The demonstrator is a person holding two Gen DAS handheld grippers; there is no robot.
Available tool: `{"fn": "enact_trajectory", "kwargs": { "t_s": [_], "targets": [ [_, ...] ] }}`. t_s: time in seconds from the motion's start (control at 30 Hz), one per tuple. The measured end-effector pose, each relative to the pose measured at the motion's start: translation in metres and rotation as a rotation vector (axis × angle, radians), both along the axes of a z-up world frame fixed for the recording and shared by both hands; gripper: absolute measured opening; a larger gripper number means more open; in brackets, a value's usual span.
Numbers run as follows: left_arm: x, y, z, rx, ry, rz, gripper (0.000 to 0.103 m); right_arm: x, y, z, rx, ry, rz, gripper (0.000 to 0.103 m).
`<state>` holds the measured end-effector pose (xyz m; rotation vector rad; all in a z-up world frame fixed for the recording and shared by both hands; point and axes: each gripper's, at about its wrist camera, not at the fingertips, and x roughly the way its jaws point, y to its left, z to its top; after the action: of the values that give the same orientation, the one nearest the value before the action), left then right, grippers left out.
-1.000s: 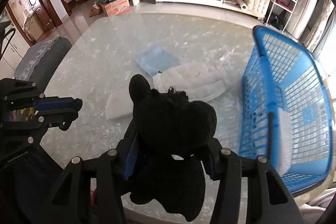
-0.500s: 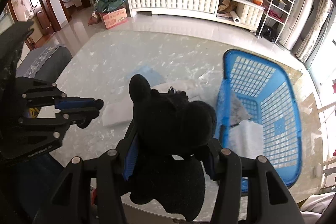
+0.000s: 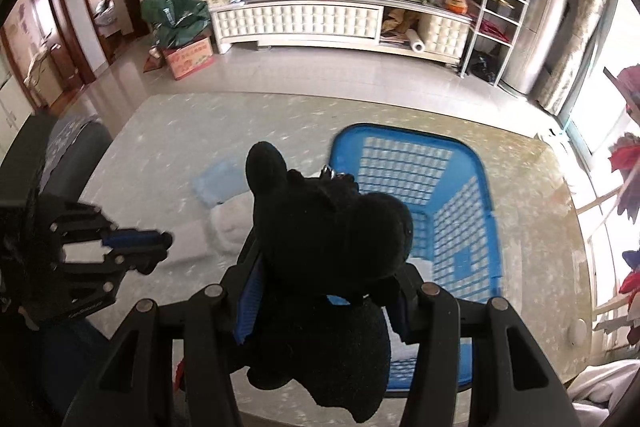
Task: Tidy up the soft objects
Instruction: 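Lower the black plush toy into the blue basket and open the right gripper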
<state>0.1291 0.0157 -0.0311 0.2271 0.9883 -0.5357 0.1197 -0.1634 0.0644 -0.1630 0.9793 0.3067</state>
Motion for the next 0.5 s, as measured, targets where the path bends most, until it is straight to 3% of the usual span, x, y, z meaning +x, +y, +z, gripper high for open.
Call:
{"fn": "enact_trajectory", "kwargs": {
  "t_s": [0.2,0.5],
  "targets": [
    [0.003,-0.004,-0.008,0.022,0.015,-0.003,0.008,0.019,-0.014,-0.004,-0.013,0.006,-0.049,0.05],
    [0.005,-0.006,-0.014,0.034,0.041,-0.001,0.008,0.057,-0.018,-0.04,-0.057,0.08,-0.078,0.05]
  ]
}}
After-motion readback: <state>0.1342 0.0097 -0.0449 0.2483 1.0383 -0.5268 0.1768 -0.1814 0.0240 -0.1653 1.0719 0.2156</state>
